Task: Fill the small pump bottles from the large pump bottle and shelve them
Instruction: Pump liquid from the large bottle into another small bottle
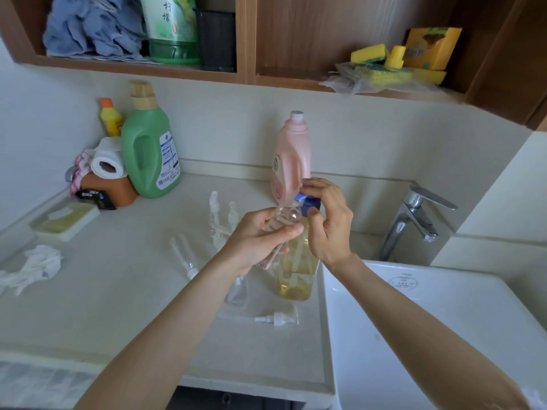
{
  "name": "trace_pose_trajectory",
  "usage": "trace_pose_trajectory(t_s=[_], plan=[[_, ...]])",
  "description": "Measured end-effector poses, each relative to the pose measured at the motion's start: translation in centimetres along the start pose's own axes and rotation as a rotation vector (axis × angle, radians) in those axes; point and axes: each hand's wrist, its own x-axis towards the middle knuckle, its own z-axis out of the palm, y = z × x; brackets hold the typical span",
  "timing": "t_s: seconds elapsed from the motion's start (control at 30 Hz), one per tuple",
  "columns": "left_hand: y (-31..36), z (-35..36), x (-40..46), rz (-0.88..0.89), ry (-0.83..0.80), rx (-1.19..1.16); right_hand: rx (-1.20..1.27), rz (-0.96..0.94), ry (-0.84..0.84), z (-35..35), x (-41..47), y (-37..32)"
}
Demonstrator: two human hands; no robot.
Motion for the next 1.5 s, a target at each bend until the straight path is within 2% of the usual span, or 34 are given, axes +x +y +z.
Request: trace_pose_trajectory(t_s=[0.23,0.6,0.9,1.3,1.5], plan=[[0.7,0.2,0.0,0.069,-0.024,0.035,0.004,-0.002,-0.089,-1.6,1.4,-0.8],[1.5,0.5,-0.7,-0.07,-0.066,0.044,0.006,-0.032,0.005,-0.1,0.1,0.3],[2.3,0.7,-0.9,-0.018,-0.043,0.04,0.005,-0.016,-0.091,-1.5,1.3,-0.8],[0.6,0.9,-0.5,-0.042,-0.021,0.071,-0.001,-0.02,0.024,0.0,-0.2,-0.3],[1.3,0.9,-0.8,-0.088,-0.023,0.066,-0.028,-0.04,-0.043,-0.9,0.6,-0.8]])
